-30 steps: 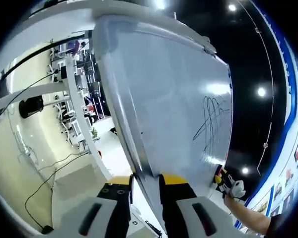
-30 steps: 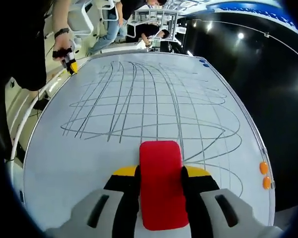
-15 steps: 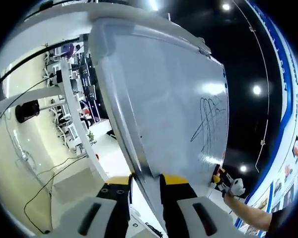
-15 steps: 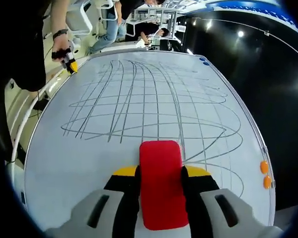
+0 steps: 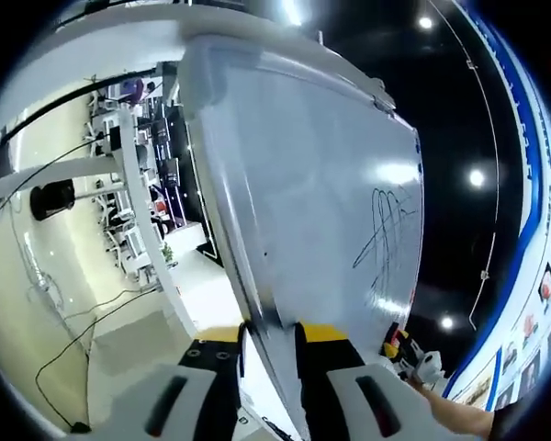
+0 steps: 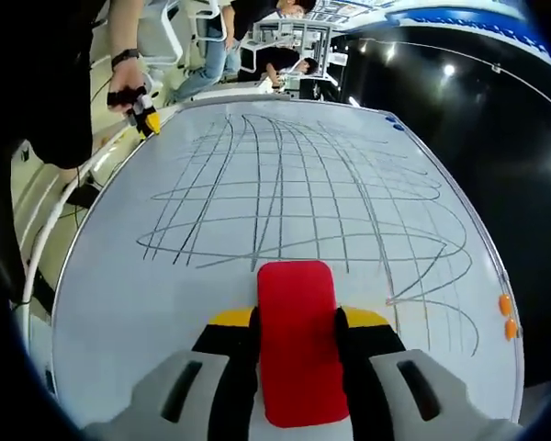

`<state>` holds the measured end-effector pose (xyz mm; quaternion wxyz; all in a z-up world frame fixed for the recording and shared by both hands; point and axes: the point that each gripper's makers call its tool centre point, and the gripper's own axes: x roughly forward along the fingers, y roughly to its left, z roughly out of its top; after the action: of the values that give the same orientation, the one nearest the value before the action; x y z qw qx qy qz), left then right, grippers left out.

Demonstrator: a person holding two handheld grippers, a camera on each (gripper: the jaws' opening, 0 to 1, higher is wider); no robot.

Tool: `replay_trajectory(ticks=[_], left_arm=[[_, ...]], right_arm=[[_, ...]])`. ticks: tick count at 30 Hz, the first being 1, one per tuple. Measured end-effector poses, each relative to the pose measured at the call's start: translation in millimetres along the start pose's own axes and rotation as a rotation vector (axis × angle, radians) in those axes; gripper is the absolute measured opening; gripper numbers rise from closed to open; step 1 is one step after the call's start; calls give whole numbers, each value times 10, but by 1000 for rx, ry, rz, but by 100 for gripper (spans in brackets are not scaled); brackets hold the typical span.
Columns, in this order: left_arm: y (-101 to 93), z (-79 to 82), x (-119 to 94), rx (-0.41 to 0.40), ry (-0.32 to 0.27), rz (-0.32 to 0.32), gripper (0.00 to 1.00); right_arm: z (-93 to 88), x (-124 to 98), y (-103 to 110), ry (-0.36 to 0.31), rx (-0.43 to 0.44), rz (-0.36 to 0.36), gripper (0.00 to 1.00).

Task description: Wipe the writing off the whiteboard with the eraser

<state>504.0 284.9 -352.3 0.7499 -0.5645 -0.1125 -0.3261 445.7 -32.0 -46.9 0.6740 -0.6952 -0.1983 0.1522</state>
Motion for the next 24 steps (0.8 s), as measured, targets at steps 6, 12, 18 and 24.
replay_trajectory(ticks=[6, 12, 18, 24], left_arm=[[11, 12, 6, -3, 5, -7, 24], [12, 9, 11, -11, -6, -10, 24], [9, 11, 7, -15, -4, -6, 24], [1, 10, -4, -28, -11, -2, 24]], right_arm=[[4, -9, -31, -2, -52, 63, 35], [18, 11, -233, -5, -57, 80, 35], [14, 12, -494, -2, -52, 72, 35], [-7, 38, -701, 4, -43, 74, 35]])
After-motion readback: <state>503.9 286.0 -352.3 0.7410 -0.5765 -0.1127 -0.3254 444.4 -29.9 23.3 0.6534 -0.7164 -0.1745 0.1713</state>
